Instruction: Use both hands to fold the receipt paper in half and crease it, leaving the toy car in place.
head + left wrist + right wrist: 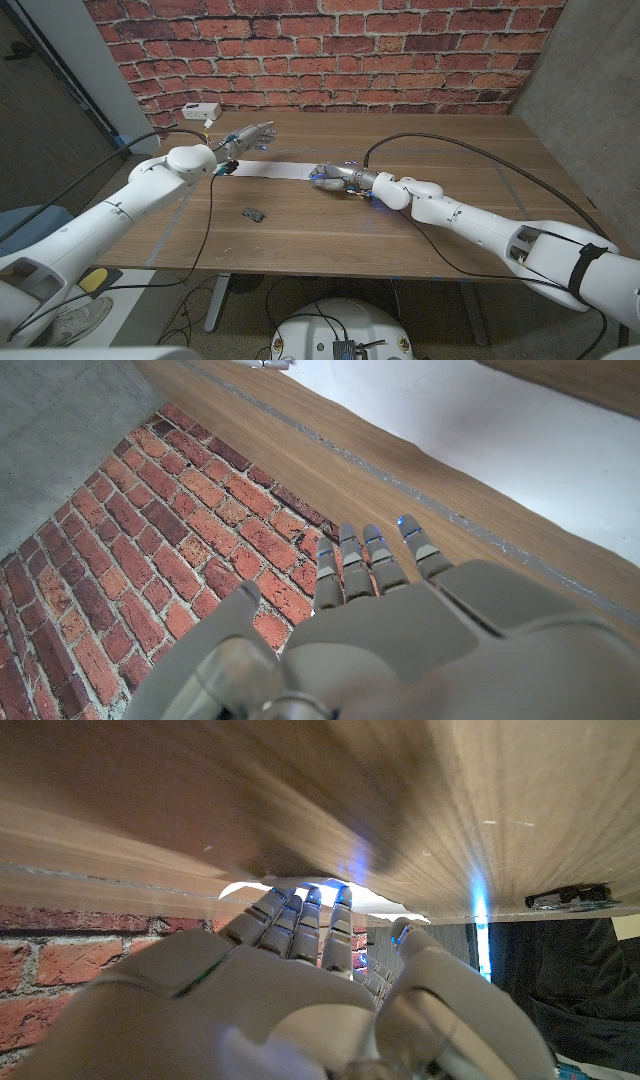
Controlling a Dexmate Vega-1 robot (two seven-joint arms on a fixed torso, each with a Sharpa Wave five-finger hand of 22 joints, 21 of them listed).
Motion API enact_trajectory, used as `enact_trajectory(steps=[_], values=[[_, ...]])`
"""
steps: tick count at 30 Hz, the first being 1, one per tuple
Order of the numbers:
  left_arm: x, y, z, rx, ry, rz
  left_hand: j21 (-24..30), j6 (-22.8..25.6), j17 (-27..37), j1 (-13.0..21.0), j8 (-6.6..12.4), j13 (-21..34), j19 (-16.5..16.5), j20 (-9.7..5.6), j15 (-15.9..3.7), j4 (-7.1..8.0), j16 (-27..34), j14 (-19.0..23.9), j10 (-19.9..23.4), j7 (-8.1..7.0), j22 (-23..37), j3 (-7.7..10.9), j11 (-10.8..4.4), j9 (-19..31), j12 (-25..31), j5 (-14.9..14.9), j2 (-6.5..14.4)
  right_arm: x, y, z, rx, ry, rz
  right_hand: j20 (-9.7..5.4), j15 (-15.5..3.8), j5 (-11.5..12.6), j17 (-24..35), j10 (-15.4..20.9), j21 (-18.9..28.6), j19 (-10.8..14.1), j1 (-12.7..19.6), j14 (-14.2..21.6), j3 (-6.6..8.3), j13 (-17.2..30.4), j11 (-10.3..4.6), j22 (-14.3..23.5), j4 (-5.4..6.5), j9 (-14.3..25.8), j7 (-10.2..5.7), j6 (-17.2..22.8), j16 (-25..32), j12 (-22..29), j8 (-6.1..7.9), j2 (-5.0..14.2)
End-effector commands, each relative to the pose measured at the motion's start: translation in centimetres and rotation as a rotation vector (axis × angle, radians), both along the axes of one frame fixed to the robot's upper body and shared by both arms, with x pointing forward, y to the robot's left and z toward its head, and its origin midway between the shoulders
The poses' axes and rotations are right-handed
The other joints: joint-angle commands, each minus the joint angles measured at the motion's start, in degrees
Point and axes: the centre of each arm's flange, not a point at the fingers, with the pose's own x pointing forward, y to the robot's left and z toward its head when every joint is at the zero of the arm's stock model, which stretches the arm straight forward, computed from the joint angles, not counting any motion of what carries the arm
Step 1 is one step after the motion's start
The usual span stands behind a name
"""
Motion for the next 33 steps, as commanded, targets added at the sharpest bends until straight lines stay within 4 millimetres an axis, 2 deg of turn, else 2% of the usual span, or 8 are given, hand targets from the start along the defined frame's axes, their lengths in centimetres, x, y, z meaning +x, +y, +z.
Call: enact_trajectory(steps=[1, 3, 8, 14, 18, 26, 30, 33], values=[[-1.8, -0.2, 0.2, 0.121, 0.118, 0.439, -0.08, -1.01, 0.18, -0.19, -0.35, 0.16, 0.26, 0.25, 0.96, -0.02, -0.38, -1.71, -3.36, -2.43, 0.17, 0.27, -0.23, 0.16, -0.81, -0.23, -0.22, -0.1, -0.2, -0.3, -0.003, 0.005, -0.003, 0.37, -0.77, 0.47, 0.16, 0.25, 0.34, 0.83, -0.39, 0.34, 0.39, 0.06, -0.33, 1.35, -0.10, -0.03, -0.14, -0.05, 0.04, -0.18, -0.02, 0.16], [-1.8, -0.1, 0.0, 0.131, 0.164, 0.530, -0.33, -2.29, 0.21, -0.41, -0.55, 0.17, 0.16, 0.31, 2.29, 0.02, -0.50, -2.92, -5.22, -2.96, 0.20, 0.13, -0.34, 0.16, -1.03, -0.29, -0.45, -0.1, -0.2, -0.3, -0.005, 0.008, -0.001, 0.35, -0.84, 0.49, 0.16, 0.25, 0.33, 0.84, -0.41, 0.37, 0.42, 0.06, -0.25, 1.34, -0.10, -0.03, -0.18, -0.06, 0.04, -0.18, -0.02, 0.15], [-1.7, 0.5, -0.7, 0.134, 0.266, 0.699, -0.48, -3.40, 0.26, -0.76, -0.68, 0.17, 0.15, 0.81, 2.67, 0.17, -0.51, -3.65, -6.41, -3.23, 0.22, -0.11, 0.07, 0.17, -1.10, -0.32, -0.71, -0.1, -0.1, -0.5, -0.007, 0.011, 0.005, 0.30, -0.91, 0.52, 0.15, 0.24, 0.32, 0.85, -0.42, 0.41, 0.48, 0.06, -0.30, 1.34, -0.11, -0.03, -0.13, -0.08, 0.03, -0.19, -0.04, 0.13], [-1.1, 2.0, -1.3, 0.122, 0.381, 0.775, -0.09, -0.09, 0.37, -2.35, 0.77, 0.14, 2.31, 0.64, 1.48, 0.96, 0.52, -1.84, -4.78, -0.37, 0.25, -1.34, 0.40, 0.20, 0.19, -0.28, -1.88, 0.0, -0.1, -0.5, -0.008, 0.013, 0.005, 0.25, -0.88, 0.56, 0.15, 0.29, 0.30, 0.86, -0.46, 0.45, 0.54, 0.07, -0.30, 1.34, -0.11, -0.03, -0.12, -0.05, 0.02, -0.18, -0.03, 0.12], [-0.6, 2.6, -1.6, 0.132, 0.448, 0.791, -0.11, 1.85, 0.37, -2.71, 1.28, 0.12, 2.78, 0.72, 1.33, 1.10, 0.72, -1.04, -3.93, 0.25, 0.22, -1.71, 0.41, 0.20, 0.54, -0.21, -2.26, 0.0, -0.2, -0.6, -0.008, 0.015, 0.002, 0.26, -0.87, 0.58, 0.15, 0.31, 0.29, 0.88, -0.49, 0.48, 0.60, 0.07, -0.25, 1.34, -0.11, -0.03, -0.13, -0.02, 0.01, -0.18, -0.03, 0.11], [-0.5, 3.4, -2.0, 0.160, 0.468, 0.844, 0.08, 5.21, 0.33, -3.32, 1.64, 0.15, 5.39, 1.94, 1.39, 1.38, 1.71, 3.63, 1.41, -1.06, 0.06, -2.65, 0.46, 0.26, 2.25, 0.06, -3.11, 0.1, -0.3, -0.6, -0.011, 0.015, 0.001, 0.26, -0.90, 0.64, 0.13, 0.32, 0.28, 0.91, -0.50, 0.48, 0.71, 0.07, -0.34, 1.34, -0.15, -0.03, -0.10, -0.05, -0.04, -0.19, -0.05, 0.10], [-0.5, 3.6, -2.2, 0.178, 0.469, 0.888, -0.09, 5.72, 0.35, -3.41, 1.69, 0.18, 5.33, 1.68, 1.55, 1.42, 1.76, 4.16, 1.53, -1.24, 0.04, -2.81, 0.35, 0.29, 2.20, 0.09, -3.24, 0.2, -0.2, -0.6, -0.010, 0.016, 0.001, 0.21, -0.91, 0.66, 0.12, 0.26, 0.26, 0.90, -0.51, 0.46, 0.76, 0.07, -0.25, 1.34, -0.16, -0.03, -0.08, -0.04, -0.07, -0.21, -0.05, 0.08], [-0.4, 3.6, -2.2, 0.201, 0.463, 0.931, -0.89, 3.92, 0.41, -3.63, 0.63, 0.25, 4.31, 0.85, 1.45, 1.58, 0.75, 2.41, -0.52, -1.82, 0.01, -3.24, 0.04, 0.34, 1.19, 0.15, -3.51, 0.2, -0.2, -0.7, -0.011, 0.019, 0.000, 0.26, -0.86, 0.67, 0.12, 0.27, 0.26, 0.93, -0.51, 0.42, 0.79, 0.07, -0.32, 1.34, -0.17, -0.03, -0.04, -0.06, -0.09, -0.21, -0.06, 0.08]])
